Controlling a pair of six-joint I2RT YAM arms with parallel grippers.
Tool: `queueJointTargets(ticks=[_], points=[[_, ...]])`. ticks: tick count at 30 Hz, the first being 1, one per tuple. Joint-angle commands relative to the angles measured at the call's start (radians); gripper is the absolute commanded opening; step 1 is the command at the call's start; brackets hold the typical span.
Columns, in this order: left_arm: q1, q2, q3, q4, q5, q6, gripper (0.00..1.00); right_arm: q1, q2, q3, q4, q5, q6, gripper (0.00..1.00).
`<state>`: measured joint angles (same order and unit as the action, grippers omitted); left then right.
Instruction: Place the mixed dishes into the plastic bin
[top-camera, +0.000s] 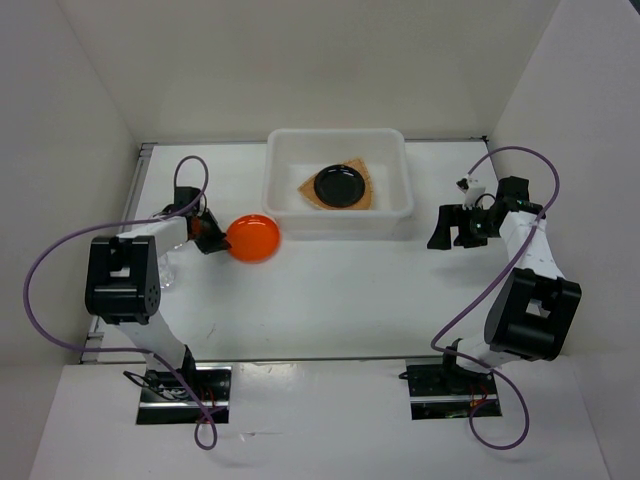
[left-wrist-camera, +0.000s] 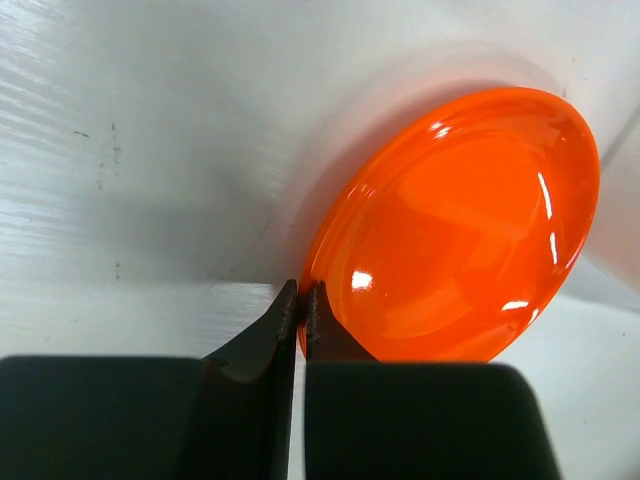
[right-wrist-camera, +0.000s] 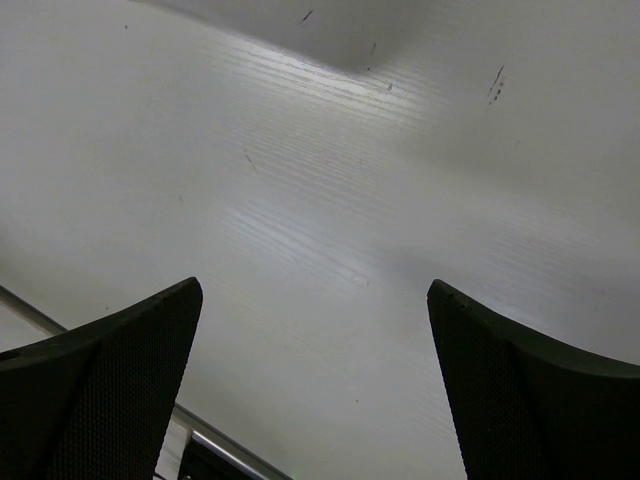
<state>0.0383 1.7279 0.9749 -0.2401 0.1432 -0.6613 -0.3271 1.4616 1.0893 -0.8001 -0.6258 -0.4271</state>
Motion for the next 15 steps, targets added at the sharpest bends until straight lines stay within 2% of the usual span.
queueJointTargets(ticks=[1, 3, 7, 15], points=[[-0.003, 0.05, -0.031, -0.048, -0.017, 0.017, 0.0, -0.006, -0.038, -0.003, 0.029, -0.011, 0.011, 0.98], [-0.003, 0.05, -0.031, -0.062, -0.028, 0.008, 0.0, -0.006, -0.038, -0.003, 0.029, -0.011, 0.011, 0.98], [-0.003, -0.048, -0.022, -0.135, -0.095, -0.044, 0.0, -0.006, -0.038, -0.003, 0.029, -0.011, 0.011, 0.98], [-0.003, -0.277, 0.152, -0.358, -0.257, -0.113, 0.0, -0.006, -0.038, -0.012, 0.038, -0.011, 0.02, 0.98]])
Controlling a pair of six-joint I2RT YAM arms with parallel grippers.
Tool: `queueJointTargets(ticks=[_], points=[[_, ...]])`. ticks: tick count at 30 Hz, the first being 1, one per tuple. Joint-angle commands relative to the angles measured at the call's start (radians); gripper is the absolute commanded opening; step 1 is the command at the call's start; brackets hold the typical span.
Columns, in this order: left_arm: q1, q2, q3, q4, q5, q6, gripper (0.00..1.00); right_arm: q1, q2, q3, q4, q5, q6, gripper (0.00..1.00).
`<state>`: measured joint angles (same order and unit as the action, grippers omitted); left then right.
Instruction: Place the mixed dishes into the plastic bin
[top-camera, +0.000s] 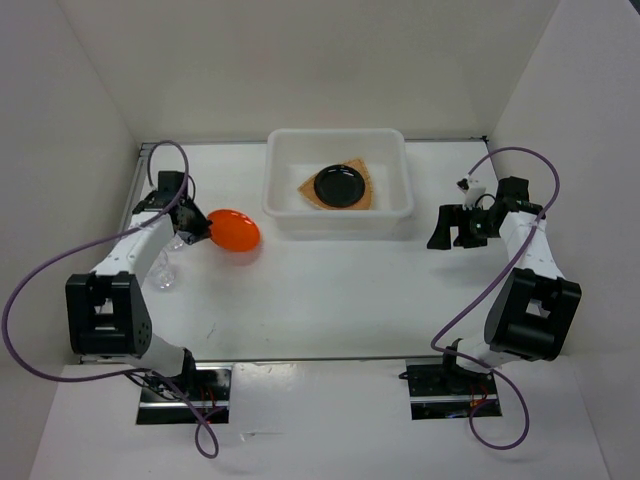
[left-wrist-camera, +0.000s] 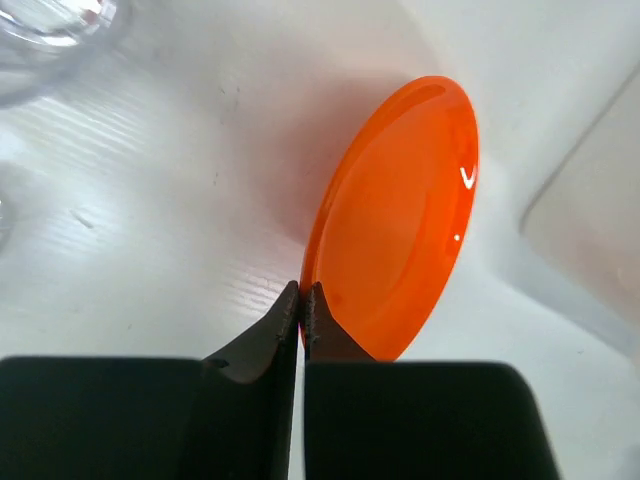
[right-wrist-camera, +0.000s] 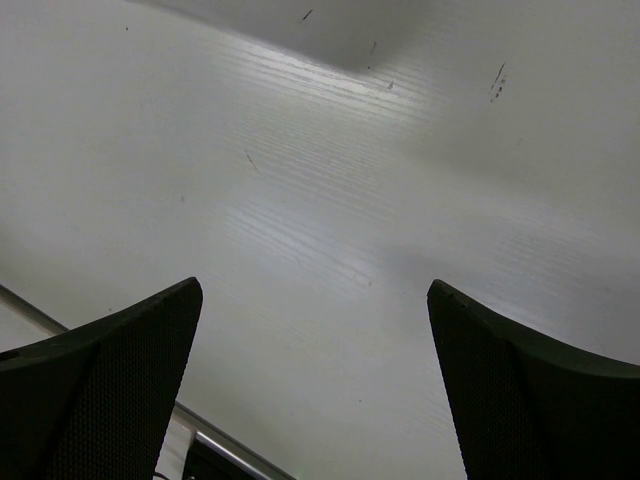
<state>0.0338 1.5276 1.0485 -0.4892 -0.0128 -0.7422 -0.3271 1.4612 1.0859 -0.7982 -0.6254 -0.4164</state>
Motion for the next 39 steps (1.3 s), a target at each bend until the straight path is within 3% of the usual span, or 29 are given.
queueJointTargets(ticks=[1, 9, 14, 21, 28, 32, 34, 39], points=[[0.012, -0.102, 0.117, -0.121, -0.111, -0.042, 0.0, -0.006, -0.038, -0.009, 0.036, -0.011, 0.01, 0.98], [0.012, -0.141, 0.258, -0.172, -0.069, -0.089, 0.0, -0.006, -0.038, -0.009, 0.045, -0.011, 0.01, 0.98], [0.012, -0.15, 0.369, -0.201, -0.128, -0.1, 0.0, -0.006, -0.038, -0.009, 0.045, -0.011, 0.01, 0.98], [-0.012, -0.098, 0.525, -0.042, -0.012, -0.16, 0.0, -0.006, -0.038, -0.009, 0.045, -0.011, 0.01, 0.98], [-0.123, 0.158, 0.637, 0.215, 0.329, -0.138, 0.0, -0.006, -0.047, -0.018, 0.054, -0.011, 0.01, 0.98], [-0.228, 0.353, 0.879, 0.112, 0.428, -0.045, 0.0, -0.006, -0.065, -0.027, 0.063, -0.011, 0.01, 0.98], [-0.288, 0.464, 1.026, 0.063, 0.406, -0.005, 0.0, -0.006, -0.065, -0.027, 0.063, -0.011, 0.01, 0.98], [-0.324, 0.65, 1.214, -0.038, 0.389, 0.03, 0.0, -0.015, -0.076, -0.027, 0.063, -0.02, 0.01, 0.98]])
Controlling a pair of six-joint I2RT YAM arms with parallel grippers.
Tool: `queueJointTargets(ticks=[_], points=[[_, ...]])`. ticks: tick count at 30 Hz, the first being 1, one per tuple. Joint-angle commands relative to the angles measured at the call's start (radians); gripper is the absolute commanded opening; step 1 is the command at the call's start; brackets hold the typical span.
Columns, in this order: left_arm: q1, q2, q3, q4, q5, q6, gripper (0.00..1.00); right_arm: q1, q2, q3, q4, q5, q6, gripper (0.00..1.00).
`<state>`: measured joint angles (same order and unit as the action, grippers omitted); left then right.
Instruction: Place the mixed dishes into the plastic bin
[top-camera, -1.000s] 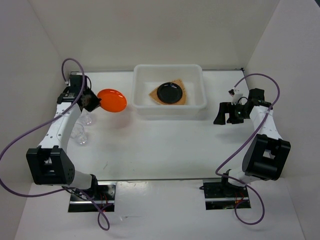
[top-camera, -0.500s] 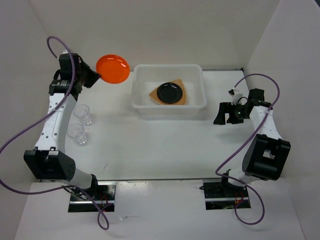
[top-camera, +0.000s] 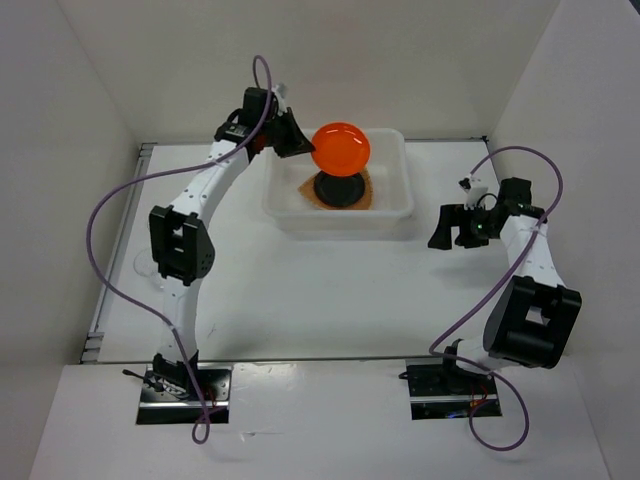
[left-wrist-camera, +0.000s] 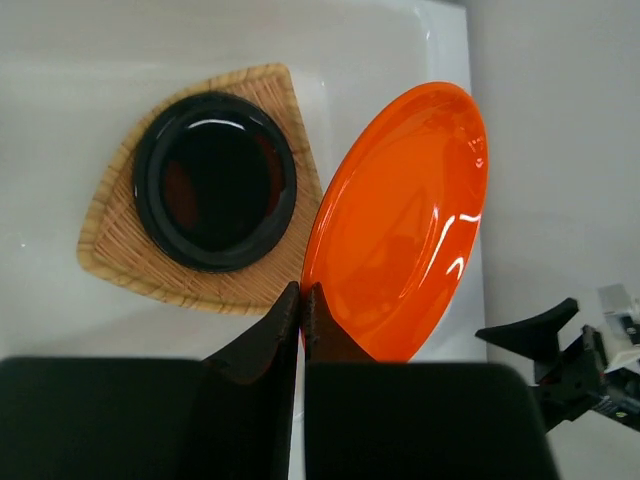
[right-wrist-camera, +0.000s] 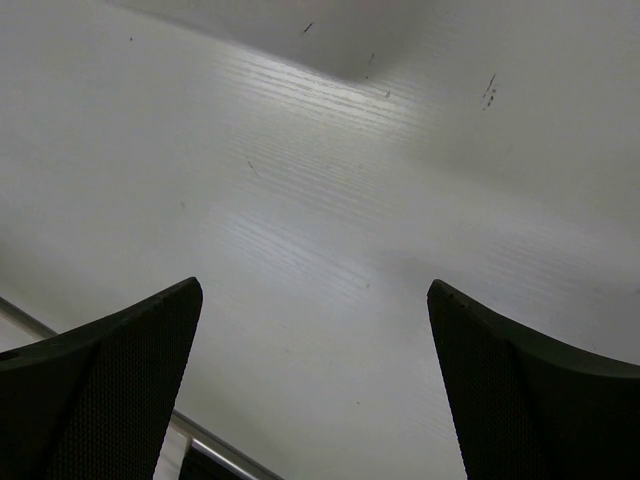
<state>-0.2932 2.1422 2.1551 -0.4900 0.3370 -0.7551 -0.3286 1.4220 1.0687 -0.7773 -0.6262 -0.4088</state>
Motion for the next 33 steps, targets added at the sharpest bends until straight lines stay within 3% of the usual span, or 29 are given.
queueJointTargets(ticks=[1, 9, 13, 15, 17, 22, 28, 30, 32, 33], points=[[-0.015, 0.088, 0.142, -0.07, 0.027, 0.043, 0.0, -0.013, -0.046, -0.01, 0.042, -0.02, 0.002, 0.98], [-0.084, 0.387, 0.518, -0.292, -0.068, 0.043, 0.0, -0.023, -0.046, -0.01, 0.042, -0.02, 0.002, 0.98], [-0.084, 0.615, 0.944, -0.497, -0.079, 0.043, 0.0, -0.041, -0.055, -0.01, 0.042, -0.02, 0.002, 0.98], [-0.073, 0.616, 0.893, -0.493, -0.07, 0.043, 0.0, -0.041, -0.055, -0.01, 0.042, -0.02, -0.007, 0.98], [-0.073, 0.66, 0.975, -0.536, -0.095, 0.054, 0.0, -0.052, -0.055, -0.01, 0.042, -0.02, -0.007, 0.98], [-0.073, 0.682, 0.982, -0.579, -0.188, 0.053, 0.0, -0.061, -0.055, -0.019, 0.042, -0.02, -0.007, 0.98], [-0.055, 0.7, 0.982, -0.628, -0.198, 0.053, 0.0, -0.07, -0.035, -0.019, 0.042, -0.02, -0.007, 0.98], [-0.055, 0.7, 0.982, -0.628, -0.185, 0.053, 0.09, -0.07, -0.024, -0.019, 0.042, -0.02, -0.007, 0.98], [-0.055, 0.7, 0.982, -0.619, -0.161, 0.062, 0.3, -0.07, -0.024, -0.019, 0.042, -0.02, -0.007, 0.98], [-0.055, 0.7, 0.982, -0.619, -0.161, 0.062, 0.36, -0.07, -0.024, -0.01, 0.042, -0.02, -0.007, 0.98]])
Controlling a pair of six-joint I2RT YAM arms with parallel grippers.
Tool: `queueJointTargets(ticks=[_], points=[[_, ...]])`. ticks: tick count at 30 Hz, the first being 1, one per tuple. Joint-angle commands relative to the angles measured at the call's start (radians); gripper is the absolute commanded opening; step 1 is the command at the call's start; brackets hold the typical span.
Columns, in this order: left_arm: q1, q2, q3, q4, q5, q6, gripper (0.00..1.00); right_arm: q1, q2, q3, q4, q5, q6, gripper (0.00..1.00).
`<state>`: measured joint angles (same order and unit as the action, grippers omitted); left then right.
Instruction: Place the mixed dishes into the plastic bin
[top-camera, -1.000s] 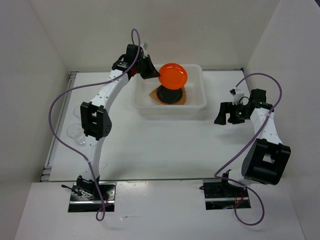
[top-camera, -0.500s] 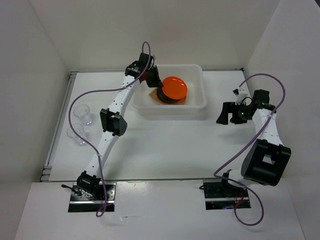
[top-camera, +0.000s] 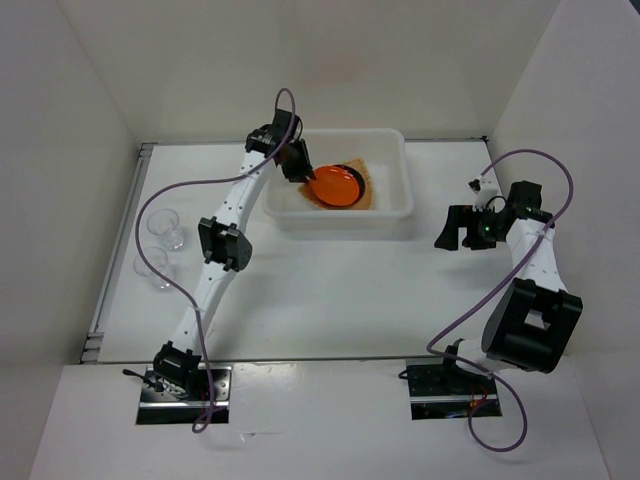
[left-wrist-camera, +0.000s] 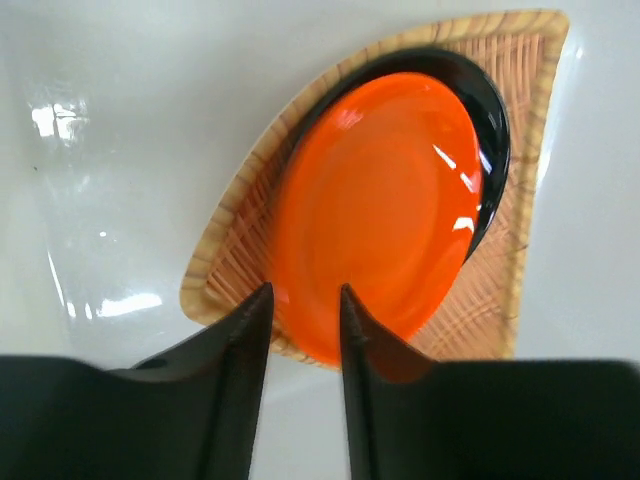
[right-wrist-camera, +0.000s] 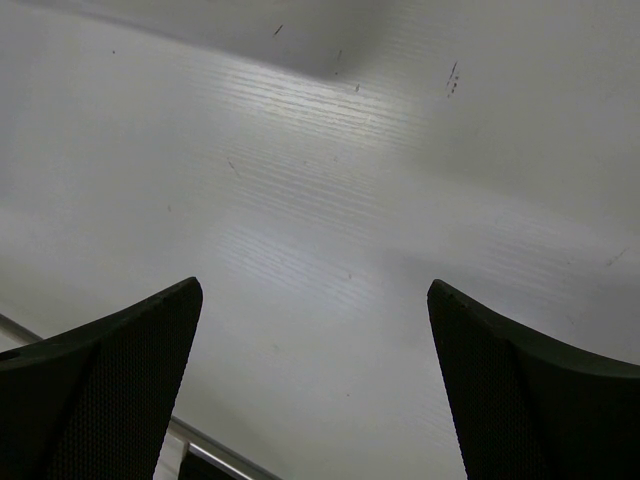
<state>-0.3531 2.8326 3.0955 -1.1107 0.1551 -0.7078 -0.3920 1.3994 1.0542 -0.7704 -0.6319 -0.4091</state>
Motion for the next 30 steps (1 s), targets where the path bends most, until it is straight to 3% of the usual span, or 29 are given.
queueJointTargets(ticks=[1, 6, 9, 11, 13, 14, 15, 16, 20, 21, 23, 24, 27, 30], points=[[0.005, -0.001, 0.042, 0.002, 0.012, 0.014, 0.42, -0.007, -0.002, 0.004, 0.036, -0.014, -0.007, 0.98], [-0.004, -0.116, 0.042, 0.057, -0.041, 0.014, 0.66, -0.007, 0.018, 0.004, 0.036, -0.023, -0.007, 0.98], [-0.018, -0.255, 0.042, 0.02, -0.211, 0.048, 0.73, -0.007, 0.018, 0.004, 0.036, -0.023, -0.007, 0.98], [-0.018, -0.332, 0.042, -0.07, -0.463, 0.06, 0.77, -0.007, 0.018, 0.004, 0.036, -0.023, -0.007, 0.98], [0.047, -0.421, 0.042, -0.191, -0.619, 0.012, 0.89, -0.016, 0.018, 0.004, 0.036, -0.032, -0.016, 0.98], [0.081, -0.442, 0.016, -0.192, -0.608, 0.022, 0.9, -0.016, 0.018, 0.004, 0.036, -0.032, -0.016, 0.98], [0.112, -0.513, -0.045, -0.192, -0.598, 0.027, 0.9, -0.016, 0.018, 0.004, 0.036, -0.043, -0.016, 0.98], [0.14, -0.557, -0.221, -0.192, -0.608, 0.001, 0.92, -0.016, 0.03, 0.004, 0.036, -0.043, -0.016, 0.98], [0.242, -0.827, -0.626, -0.146, -0.69, -0.11, 1.0, -0.016, 0.081, 0.004, 0.022, -0.072, -0.034, 0.98], [0.258, -0.878, -0.844, -0.067, -0.706, -0.11, 1.0, -0.016, 0.081, 0.004, 0.022, -0.072, -0.043, 0.98], [0.288, -1.051, -1.08, 0.053, -0.674, -0.099, 1.0, -0.025, 0.09, 0.013, 0.022, -0.072, -0.043, 0.98], [0.343, -1.106, -1.299, 0.174, -0.642, -0.099, 1.0, -0.025, 0.09, 0.013, 0.022, -0.072, -0.043, 0.98], [0.455, -1.225, -1.519, 0.282, -0.555, -0.043, 1.0, -0.025, 0.09, 0.013, 0.022, -0.083, -0.053, 0.98], [0.509, -1.208, -1.531, 0.293, -0.522, 0.02, 1.0, -0.025, 0.099, 0.013, 0.011, -0.095, -0.053, 0.98]])
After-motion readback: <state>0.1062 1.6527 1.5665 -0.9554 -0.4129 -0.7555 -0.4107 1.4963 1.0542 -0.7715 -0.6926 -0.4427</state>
